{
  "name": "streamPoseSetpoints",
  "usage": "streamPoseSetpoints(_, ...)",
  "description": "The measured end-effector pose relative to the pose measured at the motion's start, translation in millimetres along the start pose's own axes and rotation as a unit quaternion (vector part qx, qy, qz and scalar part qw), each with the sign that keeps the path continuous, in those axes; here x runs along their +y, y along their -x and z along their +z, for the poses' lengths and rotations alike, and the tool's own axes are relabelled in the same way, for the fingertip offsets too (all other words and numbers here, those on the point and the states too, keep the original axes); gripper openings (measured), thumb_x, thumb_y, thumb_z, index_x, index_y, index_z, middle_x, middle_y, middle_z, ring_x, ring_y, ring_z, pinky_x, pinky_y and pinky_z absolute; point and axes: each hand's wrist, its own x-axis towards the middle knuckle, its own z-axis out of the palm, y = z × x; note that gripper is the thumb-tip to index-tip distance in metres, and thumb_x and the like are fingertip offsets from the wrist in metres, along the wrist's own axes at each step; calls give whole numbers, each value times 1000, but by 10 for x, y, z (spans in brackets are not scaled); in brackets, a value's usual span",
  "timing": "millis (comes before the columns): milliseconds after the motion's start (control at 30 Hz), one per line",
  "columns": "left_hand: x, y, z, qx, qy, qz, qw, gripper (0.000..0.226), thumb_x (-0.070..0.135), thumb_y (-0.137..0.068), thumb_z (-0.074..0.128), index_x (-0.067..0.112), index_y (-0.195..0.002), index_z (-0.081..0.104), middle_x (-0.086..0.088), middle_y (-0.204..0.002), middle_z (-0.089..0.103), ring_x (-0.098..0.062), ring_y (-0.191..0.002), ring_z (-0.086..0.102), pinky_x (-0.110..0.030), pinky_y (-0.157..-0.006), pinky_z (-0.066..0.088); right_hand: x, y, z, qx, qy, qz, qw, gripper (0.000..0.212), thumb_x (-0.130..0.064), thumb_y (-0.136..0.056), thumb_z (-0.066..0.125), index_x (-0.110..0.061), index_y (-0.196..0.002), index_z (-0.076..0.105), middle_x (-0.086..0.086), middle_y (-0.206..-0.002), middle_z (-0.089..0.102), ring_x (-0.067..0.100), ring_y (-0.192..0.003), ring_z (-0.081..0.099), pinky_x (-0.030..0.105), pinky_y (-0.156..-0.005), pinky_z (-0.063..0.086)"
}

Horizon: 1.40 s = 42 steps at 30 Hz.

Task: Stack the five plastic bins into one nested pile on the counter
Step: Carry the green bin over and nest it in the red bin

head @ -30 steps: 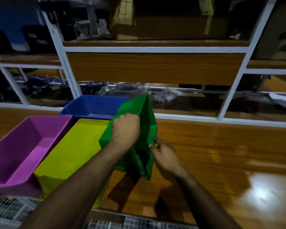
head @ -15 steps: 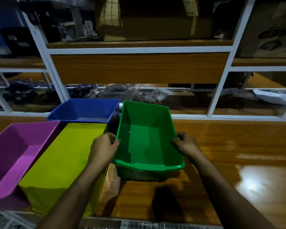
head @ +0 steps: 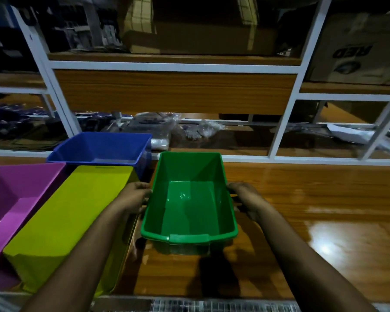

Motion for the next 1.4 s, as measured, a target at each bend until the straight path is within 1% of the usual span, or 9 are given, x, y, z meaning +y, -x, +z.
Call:
streamPoseSetpoints(167,121,-51,-79,-83,-5,-22,996,32,1,-92,43,7,-116,63,-14,-104,67,-18,-78,60,-29,-59,47,-65,63,1,-2,-25,38,999,21,-18,-99,50,-8,-105,67,12,-107,69,26,-95,61,37,-74,54)
streamPoseSetpoints(267,79,-21,-123,-114,22,-10,993,31,0,-92,46,5,-116,65,-17,-113,69,-23,-90,64,-34,-68,53,-43,175,-24,-8,-23,41,999,18,-12,-100,48,-15,-96,65,5,-95,68,18,-85,63,26,-61,53)
streamPoseSetpoints(367,20,66,-137,-173,62,-12,983,31,-7,-90,43,4,-109,66,-14,-98,73,-24,-91,65,-40,-78,57,35,325,-110,6,-50,40,998,16,-11,-99,51,-15,-102,66,3,-95,70,15,-85,65,25,-58,55)
streamPoseSetpoints(433,-17,98,-124,-209,95,-9,973,31,-11,-88,42,5,-104,65,-11,-89,72,-22,-86,65,-38,-74,58,97,462,-192,15,-68,26,997,17,-8,-97,52,-16,-101,66,2,-93,70,13,-82,66,24,-58,56)
streamPoseSetpoints(633,-63,176,243,-287,110,-11,952,33,-6,-88,49,10,-115,60,-10,-106,69,-22,-95,65,-39,-69,59,450,1085,-502,72,-109,-5,991,21,-6,-97,52,-15,-110,67,-7,-71,71,2,-55,61,21,-49,47)
streamPoseSetpoints(867,50,552,1258,-400,59,30,914,31,-6,-89,51,6,-116,58,-5,-91,71,-13,-74,69,-29,-56,56,954,2188,-1052,223,-152,-10,963,23,-8,-99,50,-15,-108,70,2,-94,72,18,-86,64,32,-70,50)
streamPoseSetpoints(1033,-3,1008,2240,-492,-2,34,870,34,-5,-87,53,8,-119,59,-7,-99,69,-18,-84,65,-33,-61,57,1431,3120,-1566,320,-188,-5,928,26,-8,-100,50,-16,-114,70,0,-97,74,12,-84,68,32,-71,52)
streamPoseSetpoints(1167,-87,1420,3139,-550,-47,18,833,33,-5,-88,52,5,-119,59,-11,-98,70,-23,-85,64,-37,-67,59,1830,3809,-2046,397,-232,-4,888,25,-7,-99,53,-16,-113,71,6,-107,74,21,-97,66,44,-90,50)
streamPoseSetpoints(1400,-177,2532,4795,-608,-88,35,789,26,-5,-89,51,6,-109,63,-12,-92,67,-18,-73,63,-32,-57,57,2552,4949,-3072,477,-283,-19,832,25,-4,-96,53,-12,-113,70,8,-102,73,20,-87,66,34,-74,55)
